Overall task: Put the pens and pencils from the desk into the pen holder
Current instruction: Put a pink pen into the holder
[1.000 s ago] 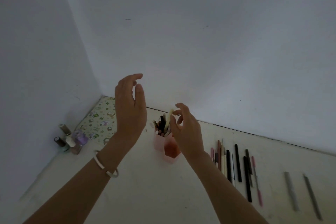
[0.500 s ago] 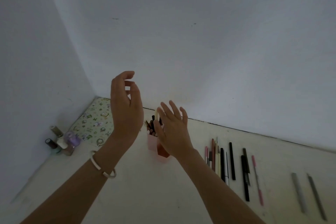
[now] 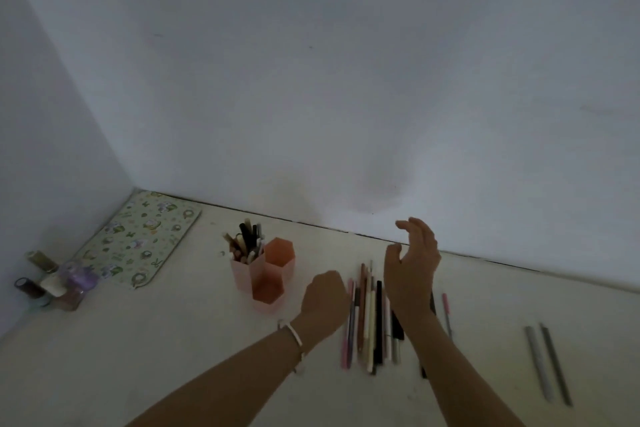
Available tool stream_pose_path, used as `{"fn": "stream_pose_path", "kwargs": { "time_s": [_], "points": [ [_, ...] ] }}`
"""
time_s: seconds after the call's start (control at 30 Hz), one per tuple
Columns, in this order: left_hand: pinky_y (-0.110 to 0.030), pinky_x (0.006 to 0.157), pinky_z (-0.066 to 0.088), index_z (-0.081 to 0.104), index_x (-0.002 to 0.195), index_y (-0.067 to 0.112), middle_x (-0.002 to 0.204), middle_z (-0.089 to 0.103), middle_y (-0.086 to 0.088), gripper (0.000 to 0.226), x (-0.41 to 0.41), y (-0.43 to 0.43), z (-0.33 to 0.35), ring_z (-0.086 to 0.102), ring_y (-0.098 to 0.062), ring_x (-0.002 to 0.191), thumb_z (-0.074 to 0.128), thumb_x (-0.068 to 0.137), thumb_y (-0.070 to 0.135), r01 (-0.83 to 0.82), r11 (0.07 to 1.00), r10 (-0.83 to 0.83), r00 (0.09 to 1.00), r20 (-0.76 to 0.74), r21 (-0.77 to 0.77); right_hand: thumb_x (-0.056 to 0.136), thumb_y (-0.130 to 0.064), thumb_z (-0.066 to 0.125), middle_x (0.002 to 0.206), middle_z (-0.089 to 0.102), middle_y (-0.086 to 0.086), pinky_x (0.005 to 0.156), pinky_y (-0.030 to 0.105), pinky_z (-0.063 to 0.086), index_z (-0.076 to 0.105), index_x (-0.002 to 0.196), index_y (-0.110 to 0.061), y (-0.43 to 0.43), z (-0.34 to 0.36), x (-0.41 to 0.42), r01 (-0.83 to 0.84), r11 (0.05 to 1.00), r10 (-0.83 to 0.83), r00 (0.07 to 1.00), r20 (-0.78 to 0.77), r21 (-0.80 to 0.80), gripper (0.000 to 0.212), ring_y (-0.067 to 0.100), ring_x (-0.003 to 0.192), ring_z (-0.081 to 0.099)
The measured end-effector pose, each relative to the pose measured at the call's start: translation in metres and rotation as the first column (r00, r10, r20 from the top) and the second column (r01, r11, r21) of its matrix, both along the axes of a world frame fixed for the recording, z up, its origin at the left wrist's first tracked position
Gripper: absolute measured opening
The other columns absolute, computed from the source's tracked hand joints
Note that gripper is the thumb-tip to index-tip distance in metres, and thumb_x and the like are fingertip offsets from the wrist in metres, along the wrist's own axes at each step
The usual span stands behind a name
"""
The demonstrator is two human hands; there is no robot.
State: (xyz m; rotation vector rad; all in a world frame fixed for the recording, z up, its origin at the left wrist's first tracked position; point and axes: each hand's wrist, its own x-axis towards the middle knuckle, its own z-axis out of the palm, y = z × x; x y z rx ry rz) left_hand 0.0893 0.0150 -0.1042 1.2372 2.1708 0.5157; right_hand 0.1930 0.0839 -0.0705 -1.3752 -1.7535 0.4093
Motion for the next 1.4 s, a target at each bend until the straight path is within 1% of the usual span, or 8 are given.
{"fn": "stream_pose_path", "kwargs": {
  "time_s": [0.23, 0.4, 0.7, 0.87, 1.0, 1.13, 1.27, 1.4],
  "points": [
    [-0.030, 0.079, 0.051, 0.062, 0.105, 0.010, 0.111, 0.065, -0.008, 0.019, 0.019, 0.006, -0.035, 0.064, -0.026, 0.101, 0.056, 0.088, 0.016, 0.003, 0.984, -0.031, 0.988, -0.151, -0.178, 0.081, 0.009, 0.053, 0.125, 0.056, 0.003, 0.104, 0.029, 0.024, 0.065, 0.101, -0.014, -0.002, -0.024, 0.043, 0.014, 0.997, -0.012, 1.000, 0.028, -0.072, 0.033, 0.018, 0.120, 0.048],
    [-0.028, 0.072, 0.050, 0.062, 0.100, 0.013, 0.103, 0.067, -0.005, 0.026, 0.026, 0.008, -0.036, 0.066, -0.023, 0.093, 0.063, 0.085, 0.035, -0.020, 0.985, 0.002, 0.995, -0.102, -0.174, 0.082, 0.008, 0.053, 0.124, 0.056, 0.002, 0.104, 0.034, 0.031, 0.066, 0.097, -0.015, -0.006, -0.032, 0.048, 0.022, 0.994, -0.021, 1.000, 0.011, -0.105, 0.031, 0.016, 0.116, 0.048],
    [-0.031, 0.083, 0.049, 0.062, 0.111, 0.011, 0.117, 0.064, -0.007, 0.021, 0.036, 0.012, -0.040, 0.062, -0.023, 0.106, 0.052, 0.094, 0.020, -0.041, 0.980, 0.016, 0.992, -0.126, -0.197, 0.084, 0.008, 0.053, 0.122, 0.056, 0.003, 0.088, 0.051, 0.049, 0.067, 0.096, -0.015, -0.011, -0.042, 0.054, 0.022, 0.985, -0.021, 1.000, 0.006, -0.174, 0.029, 0.024, 0.110, 0.052],
    [-0.028, 0.075, 0.048, 0.062, 0.102, 0.008, 0.108, 0.066, -0.008, 0.025, 0.033, 0.010, -0.032, 0.065, -0.025, 0.097, 0.053, 0.093, 0.029, -0.009, 0.987, 0.007, 1.000, -0.012, -0.159, 0.084, 0.008, 0.054, 0.118, 0.058, 0.004, 0.089, 0.052, 0.049, 0.068, 0.096, -0.013, -0.013, -0.045, 0.054, 0.024, 0.986, -0.023, 1.000, 0.007, -0.164, 0.028, 0.023, 0.110, 0.053],
    [-0.027, 0.066, 0.050, 0.054, 0.083, 0.013, 0.081, 0.062, -0.002, 0.022, 0.006, 0.019, 0.023, 0.062, -0.019, 0.073, 0.054, 0.091, 0.034, -0.061, 0.995, 0.060, 0.998, 0.024, 0.081, 0.085, 0.005, 0.054, 0.098, 0.060, -0.004, 0.085, 0.035, 0.050, 0.066, 0.098, -0.015, -0.015, -0.040, 0.049, -0.017, 0.988, 0.024, 0.999, 0.045, -0.155, 0.026, 0.018, 0.093, 0.058],
    [-0.006, 0.044, 0.040, 0.050, 0.072, 0.020, 0.063, 0.055, 0.008, 0.018, -0.039, 0.017, 0.103, 0.049, 0.001, 0.046, 0.060, 0.087, 0.021, -0.149, 0.862, 0.108, 0.988, 0.111, 0.484, 0.091, -0.013, 0.055, 0.078, 0.060, -0.009, 0.062, 0.010, 0.038, 0.062, 0.084, -0.018, -0.024, -0.043, 0.017, -0.143, 0.928, 0.242, 0.933, 0.265, -0.344, 0.011, 0.009, 0.073, 0.059],
    [-0.004, 0.045, 0.040, 0.056, 0.081, 0.014, 0.065, 0.058, 0.008, 0.007, -0.079, -0.005, 0.149, 0.052, 0.000, 0.046, 0.059, 0.086, 0.017, -0.248, 0.724, 0.183, 0.969, 0.167, 0.644, 0.093, -0.019, 0.048, 0.111, 0.063, 0.003, 0.082, 0.022, 0.045, 0.062, 0.100, -0.012, -0.033, -0.067, -0.012, -0.107, 0.870, 0.372, 0.783, 0.499, -0.481, 0.018, 0.019, 0.101, 0.059],
    [-0.003, 0.043, 0.038, 0.057, 0.088, 0.015, 0.064, 0.059, 0.009, 0.005, -0.106, -0.031, 0.159, 0.054, 0.009, 0.050, 0.060, 0.084, 0.013, -0.313, 0.661, 0.236, 0.950, 0.206, 0.683, 0.093, -0.026, 0.051, 0.136, 0.047, 0.011, 0.099, 0.040, 0.045, 0.057, 0.120, -0.010, -0.030, -0.079, -0.024, -0.004, 0.858, 0.315, 0.794, 0.519, -0.514, 0.032, 0.029, 0.123, 0.048]
  ]
}}
